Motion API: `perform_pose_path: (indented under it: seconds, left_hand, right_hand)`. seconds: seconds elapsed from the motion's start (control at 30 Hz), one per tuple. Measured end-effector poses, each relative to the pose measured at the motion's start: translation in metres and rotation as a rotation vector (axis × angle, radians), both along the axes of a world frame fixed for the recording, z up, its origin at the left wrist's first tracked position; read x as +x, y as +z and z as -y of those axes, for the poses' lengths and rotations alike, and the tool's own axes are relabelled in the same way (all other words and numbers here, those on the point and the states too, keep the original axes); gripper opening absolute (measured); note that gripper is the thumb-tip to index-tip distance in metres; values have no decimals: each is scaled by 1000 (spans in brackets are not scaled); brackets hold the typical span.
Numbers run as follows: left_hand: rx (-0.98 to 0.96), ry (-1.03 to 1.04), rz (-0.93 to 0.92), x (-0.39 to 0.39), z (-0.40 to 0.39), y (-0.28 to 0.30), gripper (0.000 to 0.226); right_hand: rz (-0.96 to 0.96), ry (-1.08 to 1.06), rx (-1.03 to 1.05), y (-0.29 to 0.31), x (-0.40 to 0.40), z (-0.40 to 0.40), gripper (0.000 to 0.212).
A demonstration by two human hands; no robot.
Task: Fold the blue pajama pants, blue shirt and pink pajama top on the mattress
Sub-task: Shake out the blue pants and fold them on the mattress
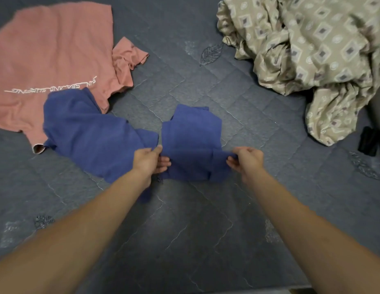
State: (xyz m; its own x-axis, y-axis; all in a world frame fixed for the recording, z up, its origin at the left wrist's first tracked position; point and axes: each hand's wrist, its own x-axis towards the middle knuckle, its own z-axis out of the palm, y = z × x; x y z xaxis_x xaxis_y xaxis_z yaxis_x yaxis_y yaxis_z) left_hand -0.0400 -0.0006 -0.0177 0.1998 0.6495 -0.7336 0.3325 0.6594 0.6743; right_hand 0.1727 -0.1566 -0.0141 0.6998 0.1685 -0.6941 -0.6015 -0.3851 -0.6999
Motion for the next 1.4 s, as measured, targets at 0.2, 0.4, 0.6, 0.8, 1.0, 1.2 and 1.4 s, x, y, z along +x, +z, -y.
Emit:
perform_pose_path:
  seconds: [0.2, 0.4, 0.6, 0.8, 1.0, 1.2, 1.4]
  left_hand:
    - [61, 25, 49, 76, -82, -13, 21]
    - [740, -380, -234, 93, -87, -49, 28]
    - [1093, -1163, -475, 66, -36, -105, 64]
    - [1119, -1027, -657, 67, -31, -134, 77]
    - [695, -368, -683, 78, -17, -96, 85]
    - [423, -286, -530, 91, -42, -83, 55]
    - [538, -300, -197, 110, -31, -86, 27]
  right_hand:
    - [56, -1, 41, 3, 59, -92, 24]
    - [904, 752, -294, -39, 56, -104, 41]
    - [1244, 1373, -369, -100, 13, -77, 62]
    - [1239, 1192, -553, -130, 41, -59, 76]
    - [630, 532, -528, -91, 22, -55, 70]
    - [202, 485, -316, -81, 33, -84, 56]
    - [311, 560, -42, -80, 55, -70, 30]
